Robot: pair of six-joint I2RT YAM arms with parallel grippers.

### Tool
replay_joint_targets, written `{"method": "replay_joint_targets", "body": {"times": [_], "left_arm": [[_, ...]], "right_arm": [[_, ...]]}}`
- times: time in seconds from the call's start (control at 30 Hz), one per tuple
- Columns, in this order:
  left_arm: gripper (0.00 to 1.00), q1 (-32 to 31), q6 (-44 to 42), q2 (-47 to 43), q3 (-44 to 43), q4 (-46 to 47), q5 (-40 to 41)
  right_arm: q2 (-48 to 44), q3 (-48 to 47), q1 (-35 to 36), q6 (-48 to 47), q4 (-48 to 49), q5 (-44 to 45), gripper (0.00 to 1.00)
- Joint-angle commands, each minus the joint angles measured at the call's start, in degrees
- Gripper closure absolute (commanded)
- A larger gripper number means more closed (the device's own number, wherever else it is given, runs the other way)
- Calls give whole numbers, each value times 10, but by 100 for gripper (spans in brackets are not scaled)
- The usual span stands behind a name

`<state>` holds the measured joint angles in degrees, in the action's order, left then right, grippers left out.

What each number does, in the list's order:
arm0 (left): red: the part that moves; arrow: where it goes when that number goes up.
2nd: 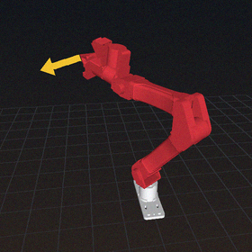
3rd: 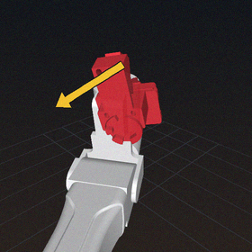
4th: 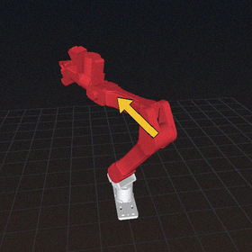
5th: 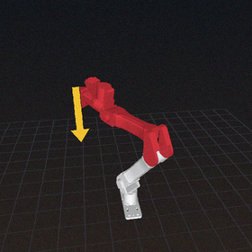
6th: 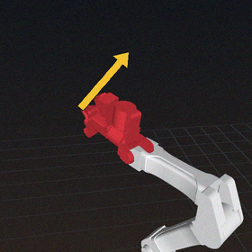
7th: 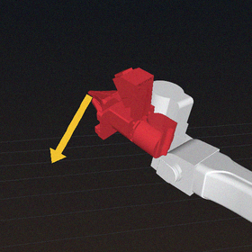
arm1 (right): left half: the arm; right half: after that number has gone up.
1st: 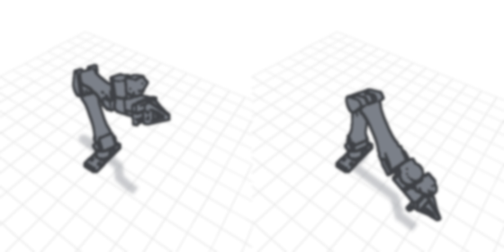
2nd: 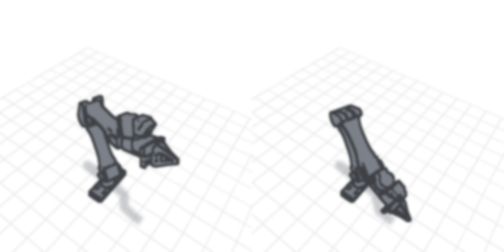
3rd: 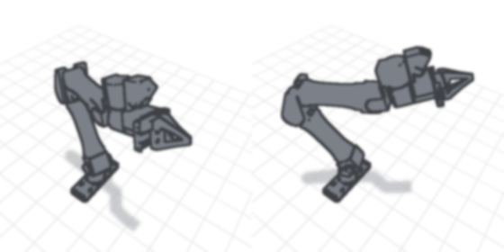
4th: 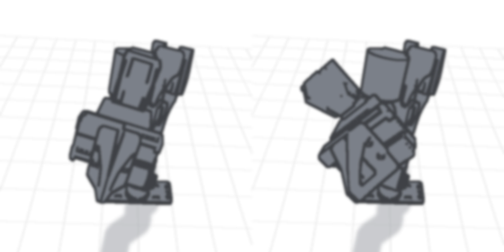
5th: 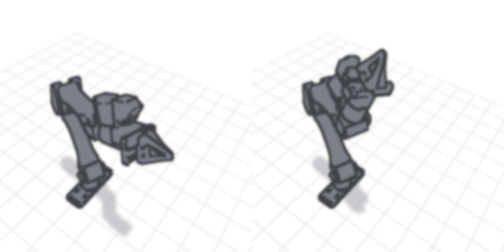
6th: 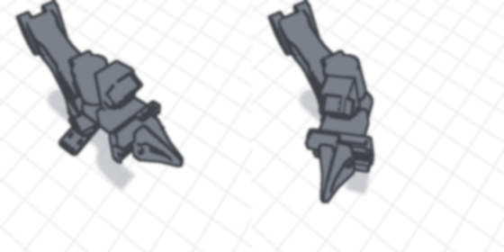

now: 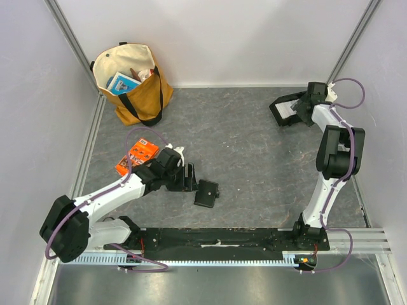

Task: Put the credit cards into the card holder
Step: Move the storage box to the center of the board.

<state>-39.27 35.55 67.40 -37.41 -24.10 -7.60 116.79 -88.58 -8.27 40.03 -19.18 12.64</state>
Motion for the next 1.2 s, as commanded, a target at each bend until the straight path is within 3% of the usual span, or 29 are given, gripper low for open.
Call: {"method": "replay_joint_targets", "body": {"times": [0.0, 0.37, 0.63, 0.9, 1.17], "left_arm": [[21, 3, -20, 5, -26, 15, -5], [21, 4, -14, -8, -15, 15, -4], [22, 4, -17, -14, -12, 14, -11], [22, 4, -12, -35, 0, 14, -9], [22, 5, -5, -46, 4, 13, -6]], "right_arm": [[4, 11, 5, 1, 15, -8, 29], [-41, 87, 4, 7, 30, -39, 48], [-86, 158, 5, 23, 43, -85, 73], [-199, 298, 19, 58, 75, -105, 75], [-365, 443, 79, 138, 75, -88, 76]]}}
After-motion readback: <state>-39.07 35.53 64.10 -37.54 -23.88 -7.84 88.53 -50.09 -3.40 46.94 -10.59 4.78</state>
